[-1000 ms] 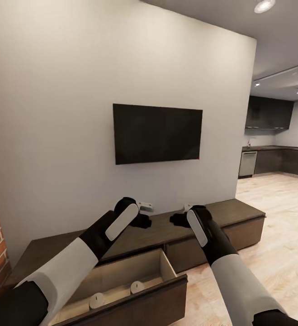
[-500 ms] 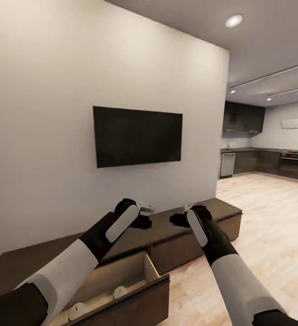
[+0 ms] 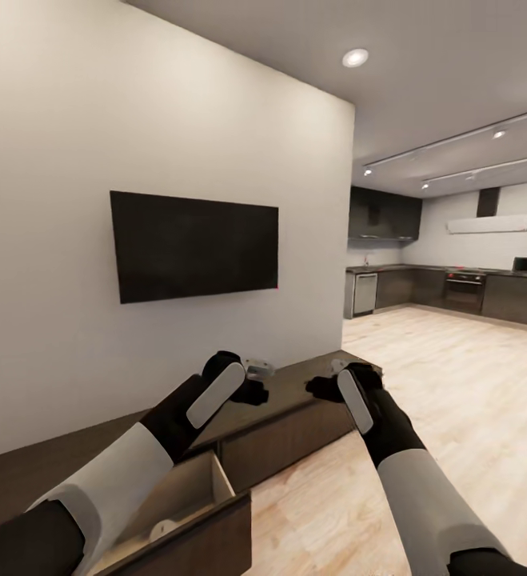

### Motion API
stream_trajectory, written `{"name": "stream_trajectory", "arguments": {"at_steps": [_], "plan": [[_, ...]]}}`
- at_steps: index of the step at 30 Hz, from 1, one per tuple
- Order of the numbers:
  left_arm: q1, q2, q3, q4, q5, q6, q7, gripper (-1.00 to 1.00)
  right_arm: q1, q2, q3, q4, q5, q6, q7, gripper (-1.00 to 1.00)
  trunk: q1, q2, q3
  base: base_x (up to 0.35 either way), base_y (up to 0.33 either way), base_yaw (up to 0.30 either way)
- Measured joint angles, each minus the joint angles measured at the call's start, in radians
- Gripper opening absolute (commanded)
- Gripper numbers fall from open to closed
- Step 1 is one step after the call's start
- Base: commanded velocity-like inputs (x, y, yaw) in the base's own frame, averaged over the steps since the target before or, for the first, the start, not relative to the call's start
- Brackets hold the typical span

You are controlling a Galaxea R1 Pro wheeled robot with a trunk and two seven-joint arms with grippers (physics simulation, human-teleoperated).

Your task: Place each of the two pumpkins and all three candles from the living room inside a cabinet in the living room (use any cabinet), then make sure every cabinet is closed, and position the cauldron so it is next to a table in the living room.

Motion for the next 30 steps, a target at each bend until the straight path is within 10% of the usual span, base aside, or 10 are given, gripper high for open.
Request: {"name": "stream_trajectory", "arguments": {"at_steps": [15, 24, 30], "plan": [[0.000, -0.001, -0.001, 0.000, 0.000, 0.000, -0.001, 1.00, 0.000, -0.024, -0.040, 0.002, 0.000, 0.002, -0.001, 1.00, 0.000, 0.000, 0.020, 0.000, -0.232, -0.212], [0.000, -0.001, -0.002, 0.000, 0.000, 0.000, -0.001, 1.00, 0.009, -0.076, -0.204, 0.025, 0.005, -0.002, -0.006, 1.00, 0.000, 0.000, 0.032, 0.000, -0.230, -0.212], [0.003, -0.001, -0.002, 0.000, 0.000, 0.001, -0.002, 1.00, 0.138, -0.162, -0.349, 0.040, 0.013, -0.010, -0.006, 1.00, 0.000, 0.000, 0.039, 0.000, -0.230, -0.205]]}}
